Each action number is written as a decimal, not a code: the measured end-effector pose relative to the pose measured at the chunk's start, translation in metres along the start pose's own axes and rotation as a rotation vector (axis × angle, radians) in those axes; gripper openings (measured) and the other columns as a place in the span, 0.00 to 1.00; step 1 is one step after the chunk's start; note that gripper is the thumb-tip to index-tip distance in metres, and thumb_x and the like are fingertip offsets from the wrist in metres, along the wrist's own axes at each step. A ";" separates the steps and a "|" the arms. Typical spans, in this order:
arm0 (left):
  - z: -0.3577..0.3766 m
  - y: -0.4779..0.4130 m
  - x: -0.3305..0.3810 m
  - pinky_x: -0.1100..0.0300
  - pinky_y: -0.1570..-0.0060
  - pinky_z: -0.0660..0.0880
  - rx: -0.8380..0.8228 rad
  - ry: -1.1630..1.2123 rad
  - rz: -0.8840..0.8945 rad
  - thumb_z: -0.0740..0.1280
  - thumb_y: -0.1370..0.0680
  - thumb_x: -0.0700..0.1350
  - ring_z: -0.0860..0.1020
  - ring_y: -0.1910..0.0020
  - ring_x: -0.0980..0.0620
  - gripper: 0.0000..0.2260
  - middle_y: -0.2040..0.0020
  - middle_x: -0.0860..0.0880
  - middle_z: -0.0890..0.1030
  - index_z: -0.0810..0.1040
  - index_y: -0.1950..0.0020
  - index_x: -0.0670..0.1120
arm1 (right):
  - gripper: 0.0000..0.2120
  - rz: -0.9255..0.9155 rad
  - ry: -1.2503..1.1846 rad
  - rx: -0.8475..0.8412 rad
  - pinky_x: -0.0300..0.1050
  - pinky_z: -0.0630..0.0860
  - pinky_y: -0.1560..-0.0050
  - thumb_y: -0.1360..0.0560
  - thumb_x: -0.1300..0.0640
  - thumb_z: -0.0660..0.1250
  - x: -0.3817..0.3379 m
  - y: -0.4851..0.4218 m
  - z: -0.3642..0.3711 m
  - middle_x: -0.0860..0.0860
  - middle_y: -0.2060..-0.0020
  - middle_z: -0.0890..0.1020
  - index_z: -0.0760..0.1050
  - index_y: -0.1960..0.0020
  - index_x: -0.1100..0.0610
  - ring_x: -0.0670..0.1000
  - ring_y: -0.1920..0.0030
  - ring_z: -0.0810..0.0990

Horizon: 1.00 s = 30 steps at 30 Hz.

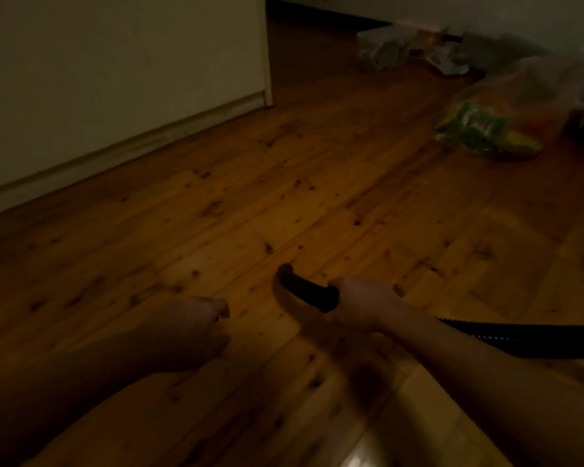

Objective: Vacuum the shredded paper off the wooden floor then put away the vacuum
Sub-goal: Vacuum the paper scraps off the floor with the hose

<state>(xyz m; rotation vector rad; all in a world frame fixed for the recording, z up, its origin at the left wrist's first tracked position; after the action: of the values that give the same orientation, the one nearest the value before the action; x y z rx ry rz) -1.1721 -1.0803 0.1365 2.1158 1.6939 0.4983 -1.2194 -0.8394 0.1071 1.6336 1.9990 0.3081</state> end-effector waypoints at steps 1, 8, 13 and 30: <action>0.005 0.002 -0.014 0.56 0.42 0.73 0.004 0.035 -0.026 0.62 0.21 0.57 0.73 0.39 0.52 0.18 0.34 0.53 0.73 0.68 0.33 0.54 | 0.21 -0.024 0.021 -0.030 0.43 0.70 0.55 0.25 0.48 0.69 -0.010 0.000 -0.002 0.52 0.43 0.79 0.71 0.34 0.53 0.52 0.47 0.78; 0.041 0.028 -0.092 0.57 0.49 0.74 0.074 0.301 -0.213 0.61 0.20 0.54 0.75 0.46 0.53 0.13 0.40 0.52 0.75 0.71 0.37 0.53 | 0.20 -0.079 0.093 -0.113 0.42 0.72 0.60 0.26 0.50 0.70 -0.083 0.000 0.002 0.51 0.48 0.78 0.72 0.36 0.52 0.51 0.55 0.76; 0.096 0.064 -0.134 0.55 0.50 0.73 0.117 0.434 -0.332 0.62 0.21 0.56 0.76 0.50 0.52 0.09 0.44 0.50 0.77 0.71 0.45 0.53 | 0.20 -0.139 0.102 -0.109 0.42 0.71 0.57 0.27 0.49 0.71 -0.140 0.006 0.026 0.50 0.46 0.79 0.72 0.37 0.50 0.49 0.55 0.75; 0.164 0.124 -0.165 0.51 0.39 0.73 0.164 0.706 -0.478 0.62 0.20 0.52 0.74 0.39 0.49 0.19 0.33 0.51 0.72 0.67 0.30 0.52 | 0.25 -0.390 0.149 -0.115 0.39 0.70 0.55 0.27 0.44 0.69 -0.226 0.054 0.108 0.48 0.42 0.81 0.67 0.32 0.42 0.50 0.44 0.79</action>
<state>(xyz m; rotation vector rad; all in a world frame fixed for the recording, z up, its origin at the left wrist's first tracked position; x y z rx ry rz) -1.0209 -1.2786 0.0512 1.6196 2.6035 1.0608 -1.0886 -1.0594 0.1027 1.1474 2.3088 0.3972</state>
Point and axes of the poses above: each hand's wrist, its own y-axis away from the middle knuckle, its own z-axis out of the palm, x = y × z, the point moved 5 cm from there along -y, towards the middle knuckle
